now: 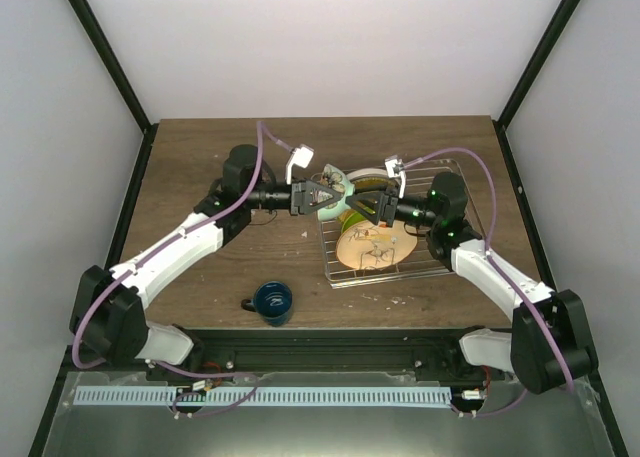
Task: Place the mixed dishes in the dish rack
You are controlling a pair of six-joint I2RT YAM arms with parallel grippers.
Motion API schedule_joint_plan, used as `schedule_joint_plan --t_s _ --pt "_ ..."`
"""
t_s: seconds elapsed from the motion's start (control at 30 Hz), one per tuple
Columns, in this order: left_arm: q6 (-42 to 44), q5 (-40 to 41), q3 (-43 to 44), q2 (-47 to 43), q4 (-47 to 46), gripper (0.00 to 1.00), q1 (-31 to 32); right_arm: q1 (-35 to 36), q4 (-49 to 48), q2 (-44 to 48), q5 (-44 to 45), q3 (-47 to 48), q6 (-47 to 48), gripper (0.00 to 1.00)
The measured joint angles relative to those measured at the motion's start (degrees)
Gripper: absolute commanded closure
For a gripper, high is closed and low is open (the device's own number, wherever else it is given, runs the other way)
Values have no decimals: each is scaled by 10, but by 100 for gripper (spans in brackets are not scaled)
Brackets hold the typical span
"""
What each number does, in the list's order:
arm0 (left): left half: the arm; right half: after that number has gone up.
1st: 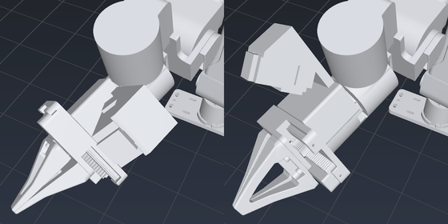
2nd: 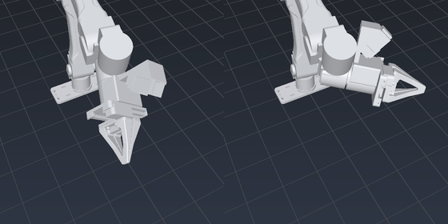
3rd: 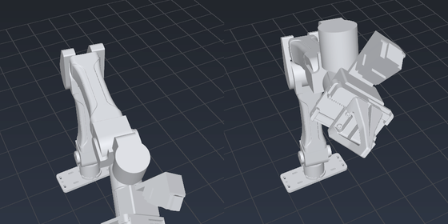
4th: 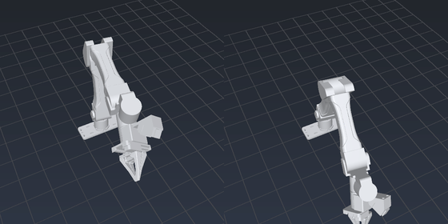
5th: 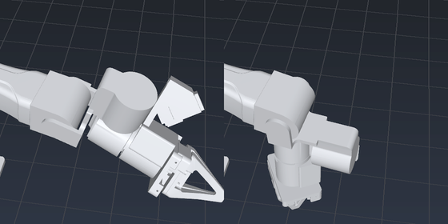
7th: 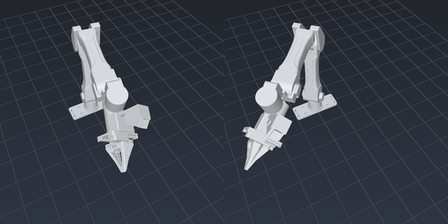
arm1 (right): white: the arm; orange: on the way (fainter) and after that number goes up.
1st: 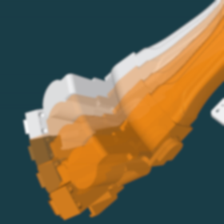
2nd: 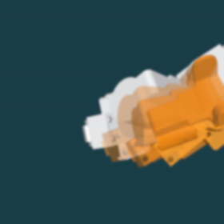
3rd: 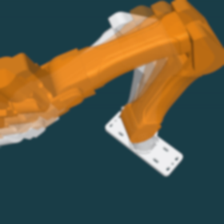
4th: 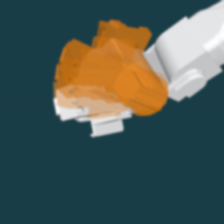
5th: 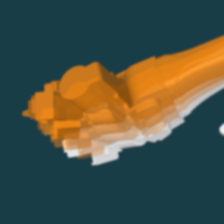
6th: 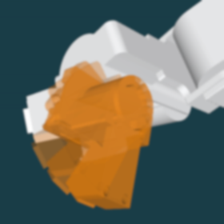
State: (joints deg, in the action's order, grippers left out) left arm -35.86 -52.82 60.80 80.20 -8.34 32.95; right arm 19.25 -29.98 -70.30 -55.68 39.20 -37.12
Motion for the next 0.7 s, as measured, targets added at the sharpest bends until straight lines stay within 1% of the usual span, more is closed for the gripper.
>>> schedule_joint_plan --t_s 0.33,0.53,0.7 --pt "-2 -9 -9 9 -15 96 -5 0 23 -3 9 0 17 48" --pt "-2 -16 -11 18 -18 89 -7 0 46 -4 14 0 29 49" --pt "-6 -6 -13 27 -24 79 -6 3 60 -5 29 2 37 52"
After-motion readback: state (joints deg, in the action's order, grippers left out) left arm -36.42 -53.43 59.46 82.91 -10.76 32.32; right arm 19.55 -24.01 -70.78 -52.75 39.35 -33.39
